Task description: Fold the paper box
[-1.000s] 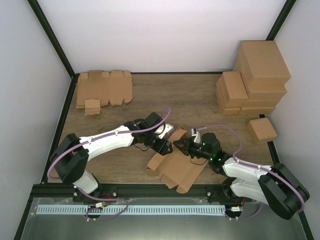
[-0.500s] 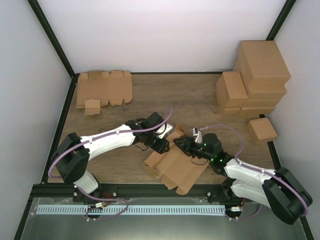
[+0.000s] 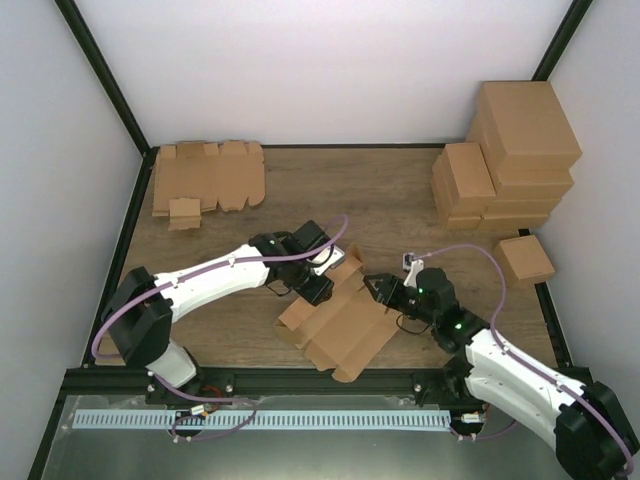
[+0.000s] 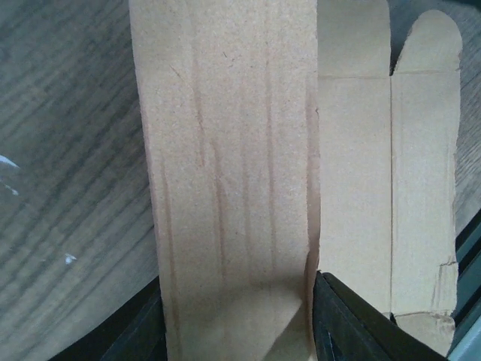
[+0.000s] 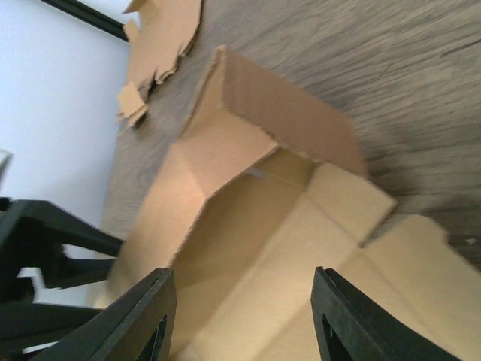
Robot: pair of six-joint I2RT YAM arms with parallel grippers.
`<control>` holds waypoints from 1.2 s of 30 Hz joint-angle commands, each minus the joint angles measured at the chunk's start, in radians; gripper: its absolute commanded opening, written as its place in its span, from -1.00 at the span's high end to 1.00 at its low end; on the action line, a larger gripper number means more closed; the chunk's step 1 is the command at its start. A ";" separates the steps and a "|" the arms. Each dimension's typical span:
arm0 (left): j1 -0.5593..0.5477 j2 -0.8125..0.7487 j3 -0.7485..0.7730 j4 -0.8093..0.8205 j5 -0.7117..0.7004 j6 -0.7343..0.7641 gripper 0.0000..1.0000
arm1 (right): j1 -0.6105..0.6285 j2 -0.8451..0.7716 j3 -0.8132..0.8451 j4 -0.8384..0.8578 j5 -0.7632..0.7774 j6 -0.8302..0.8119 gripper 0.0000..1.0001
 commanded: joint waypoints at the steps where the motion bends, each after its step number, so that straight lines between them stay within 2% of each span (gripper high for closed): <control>1: 0.001 -0.018 0.056 -0.103 -0.056 0.095 -0.01 | -0.031 0.053 0.113 -0.123 0.049 -0.272 -0.01; 7: 0.001 -0.024 0.072 -0.138 -0.075 0.121 -0.01 | -0.036 0.193 0.206 -0.114 -0.012 -0.567 -0.04; 11: 0.001 -0.029 0.077 -0.137 -0.053 0.118 -0.02 | -0.035 0.194 0.163 0.014 0.006 -0.677 -0.04; 17: 0.000 -0.021 0.077 -0.138 -0.041 0.113 -0.02 | -0.036 0.206 0.112 0.158 0.039 -0.738 -0.03; 28: 0.000 -0.026 0.070 -0.125 -0.032 0.095 -0.02 | -0.033 0.352 0.204 0.159 0.063 -0.760 0.26; 36: 0.000 -0.030 0.038 -0.095 -0.005 0.071 -0.02 | -0.020 0.403 0.249 0.159 0.095 -0.771 0.36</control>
